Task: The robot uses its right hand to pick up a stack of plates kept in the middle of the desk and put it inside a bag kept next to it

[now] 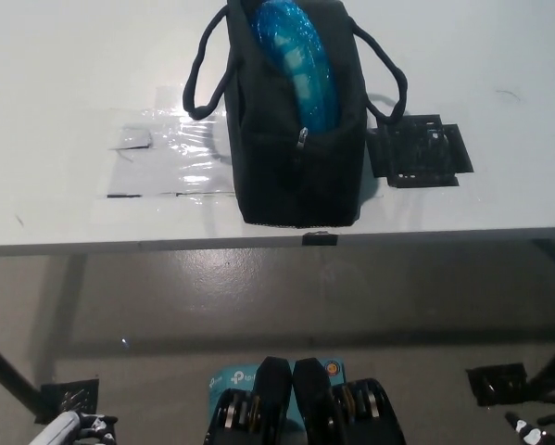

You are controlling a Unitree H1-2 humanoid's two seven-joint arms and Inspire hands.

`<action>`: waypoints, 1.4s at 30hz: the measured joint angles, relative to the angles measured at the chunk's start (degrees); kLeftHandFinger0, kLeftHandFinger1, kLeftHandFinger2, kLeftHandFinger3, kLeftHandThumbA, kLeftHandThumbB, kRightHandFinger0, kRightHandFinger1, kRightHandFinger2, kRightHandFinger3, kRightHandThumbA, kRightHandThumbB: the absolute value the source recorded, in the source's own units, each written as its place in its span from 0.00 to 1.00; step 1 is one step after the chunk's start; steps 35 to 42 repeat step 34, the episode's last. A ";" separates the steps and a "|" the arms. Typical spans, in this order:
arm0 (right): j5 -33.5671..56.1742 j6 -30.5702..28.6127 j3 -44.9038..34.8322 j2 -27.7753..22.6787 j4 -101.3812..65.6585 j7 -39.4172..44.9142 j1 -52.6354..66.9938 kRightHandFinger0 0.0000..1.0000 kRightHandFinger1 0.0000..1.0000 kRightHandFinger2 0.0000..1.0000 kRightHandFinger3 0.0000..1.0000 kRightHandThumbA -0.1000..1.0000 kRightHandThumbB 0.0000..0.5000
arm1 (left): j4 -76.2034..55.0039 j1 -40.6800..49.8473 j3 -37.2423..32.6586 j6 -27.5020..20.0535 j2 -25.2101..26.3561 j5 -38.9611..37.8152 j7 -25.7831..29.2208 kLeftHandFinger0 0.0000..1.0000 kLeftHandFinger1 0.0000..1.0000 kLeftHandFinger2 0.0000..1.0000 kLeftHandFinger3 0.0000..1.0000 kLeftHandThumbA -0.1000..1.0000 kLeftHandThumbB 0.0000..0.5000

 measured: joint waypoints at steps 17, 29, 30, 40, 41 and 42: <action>2.67 1.46 1.92 -0.51 -2.37 -2.56 -0.38 0.42 0.57 0.76 1.00 0.93 0.42 | 0.05 -0.28 2.40 -0.64 -1.10 -1.65 -0.04 0.85 0.84 0.84 0.87 0.00 0.40; 3.37 2.48 2.50 -0.79 -2.15 -3.88 -1.07 0.41 0.54 0.73 1.00 0.93 0.49 | 0.11 -1.96 2.02 -0.47 -1.07 -1.63 -0.05 0.91 0.89 0.86 0.89 0.00 0.39; 3.60 2.48 2.54 -0.79 -2.10 -3.95 -1.07 0.41 0.53 0.73 1.00 0.93 0.49 | 0.11 -1.96 1.99 -0.43 -1.07 -1.63 -0.05 0.92 0.89 0.86 0.90 0.00 0.39; 3.83 2.48 2.82 -0.91 -1.93 -4.10 -1.06 0.45 0.56 0.77 1.00 0.93 0.40 | 0.12 -1.96 1.94 -0.45 -1.06 -1.63 -0.05 0.87 0.86 0.85 0.88 0.00 0.39; 3.83 2.48 2.82 -0.91 -1.93 -4.10 -1.06 0.45 0.56 0.77 1.00 0.93 0.40 | 0.12 -1.96 1.94 -0.45 -1.06 -1.63 -0.05 0.87 0.86 0.85 0.88 0.00 0.39; 3.83 2.48 2.82 -0.91 -1.93 -4.10 -1.06 0.45 0.56 0.77 1.00 0.93 0.40 | 0.12 -1.96 1.94 -0.45 -1.06 -1.63 -0.05 0.87 0.86 0.85 0.88 0.00 0.39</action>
